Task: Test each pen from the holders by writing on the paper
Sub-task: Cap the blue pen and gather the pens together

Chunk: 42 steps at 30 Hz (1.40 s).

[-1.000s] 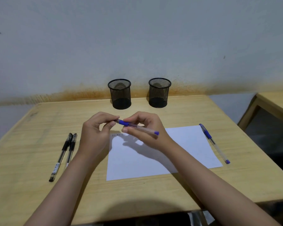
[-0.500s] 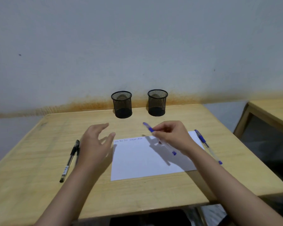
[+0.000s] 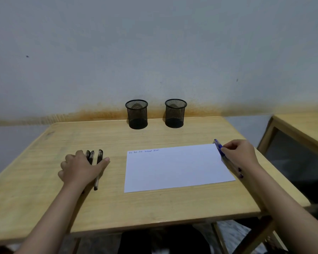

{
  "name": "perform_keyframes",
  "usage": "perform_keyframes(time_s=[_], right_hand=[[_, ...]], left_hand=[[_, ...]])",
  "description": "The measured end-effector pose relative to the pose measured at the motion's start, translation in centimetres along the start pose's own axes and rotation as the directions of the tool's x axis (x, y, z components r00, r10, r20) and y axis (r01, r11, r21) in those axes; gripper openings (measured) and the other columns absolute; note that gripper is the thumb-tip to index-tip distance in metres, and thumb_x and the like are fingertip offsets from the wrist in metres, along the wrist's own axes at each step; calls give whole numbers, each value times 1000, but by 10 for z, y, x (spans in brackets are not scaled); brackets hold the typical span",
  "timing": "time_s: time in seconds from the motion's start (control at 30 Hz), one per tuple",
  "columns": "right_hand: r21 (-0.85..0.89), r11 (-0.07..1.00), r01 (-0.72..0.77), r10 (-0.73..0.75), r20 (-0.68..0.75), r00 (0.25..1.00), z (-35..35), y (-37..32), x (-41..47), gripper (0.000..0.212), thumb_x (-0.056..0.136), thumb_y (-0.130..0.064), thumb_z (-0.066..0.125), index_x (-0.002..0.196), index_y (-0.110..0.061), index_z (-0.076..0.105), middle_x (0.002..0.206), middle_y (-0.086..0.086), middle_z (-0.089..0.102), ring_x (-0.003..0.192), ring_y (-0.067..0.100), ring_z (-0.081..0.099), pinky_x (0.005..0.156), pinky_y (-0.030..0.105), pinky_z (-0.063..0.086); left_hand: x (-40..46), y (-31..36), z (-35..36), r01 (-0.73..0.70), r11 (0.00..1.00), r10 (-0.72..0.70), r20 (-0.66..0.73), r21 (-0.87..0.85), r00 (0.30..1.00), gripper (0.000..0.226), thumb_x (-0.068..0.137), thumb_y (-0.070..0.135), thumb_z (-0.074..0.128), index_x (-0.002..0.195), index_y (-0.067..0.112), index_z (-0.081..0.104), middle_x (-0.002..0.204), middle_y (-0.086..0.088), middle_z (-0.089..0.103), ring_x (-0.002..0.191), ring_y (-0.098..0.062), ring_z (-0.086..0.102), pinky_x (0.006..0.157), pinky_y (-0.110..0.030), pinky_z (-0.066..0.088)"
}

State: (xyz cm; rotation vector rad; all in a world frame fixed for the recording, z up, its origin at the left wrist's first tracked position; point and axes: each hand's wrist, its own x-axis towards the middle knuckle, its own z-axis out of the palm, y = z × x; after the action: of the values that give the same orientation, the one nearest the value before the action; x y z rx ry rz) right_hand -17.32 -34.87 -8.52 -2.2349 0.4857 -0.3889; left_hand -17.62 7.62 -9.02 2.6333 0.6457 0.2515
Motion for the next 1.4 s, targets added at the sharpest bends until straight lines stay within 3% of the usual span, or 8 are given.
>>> perform_keyframes(time_s=[0.2,0.33,0.5,0.7,0.83,1.03,1.23,1.4], right_hand=[[-76,997,-7,7,-9,1000,5,-5,4,11,78,-16,71,72,-8,71,75,6,69,76,21,61,59,30,43],[-240,971,-24,53,114,992,5,-12,9,9,78,-14,70,78,-5,72,75,10,67,71,22,58,59,32,41],[-224,969,-103,140,158,977,1,-20,14,15,77,-15,76,84,-3,70,79,11,65,79,26,58,58,30,40],[104,993,-60,61,-1,998,-11,-41,32,9,78,-12,76,74,-9,68,65,9,60,60,23,52,62,32,41],[374,927,-5,17,-27,999,-11,-92,52,8,79,-13,75,79,-9,68,63,3,59,45,6,52,46,18,40],[759,648,69,-158,46,986,0,-178,81,9,93,-8,56,99,-4,62,89,7,70,77,13,68,70,27,52],[805,541,241,-286,-94,954,45,-212,128,8,93,-5,55,90,-11,59,83,5,71,69,4,70,55,13,49],[778,588,220,-302,-41,952,84,-199,156,5,93,-5,55,92,-7,59,85,6,71,71,7,70,66,18,54]], left_hand=[[15,3,2,-33,998,36,47,-61,998,38,82,39,66,87,5,49,91,-14,55,85,-33,51,72,-38,43],[20,5,8,-65,992,75,92,-109,993,20,85,21,61,88,2,57,77,-12,57,70,-29,52,56,-32,38],[25,6,11,-92,985,107,93,-148,990,16,90,15,52,87,0,55,76,-14,54,69,-29,49,53,-32,32],[35,33,-7,-115,885,175,94,-451,980,12,94,11,45,101,4,52,83,-10,60,70,-23,56,56,-30,39],[43,78,-27,-160,707,277,61,-689,959,16,98,10,37,111,8,46,92,-4,67,77,-18,64,79,-40,49],[83,155,-49,-405,394,348,-274,-825,897,14,99,8,33,107,13,43,85,1,63,77,-10,63,78,-24,49],[136,211,-35,-530,243,386,-420,-812,821,11,99,8,33,107,12,39,90,-1,64,85,-10,64,73,-11,46],[161,224,1,-502,260,401,-380,-825,834,9,99,12,35,106,14,39,95,-2,66,86,-7,63,77,-17,46]])
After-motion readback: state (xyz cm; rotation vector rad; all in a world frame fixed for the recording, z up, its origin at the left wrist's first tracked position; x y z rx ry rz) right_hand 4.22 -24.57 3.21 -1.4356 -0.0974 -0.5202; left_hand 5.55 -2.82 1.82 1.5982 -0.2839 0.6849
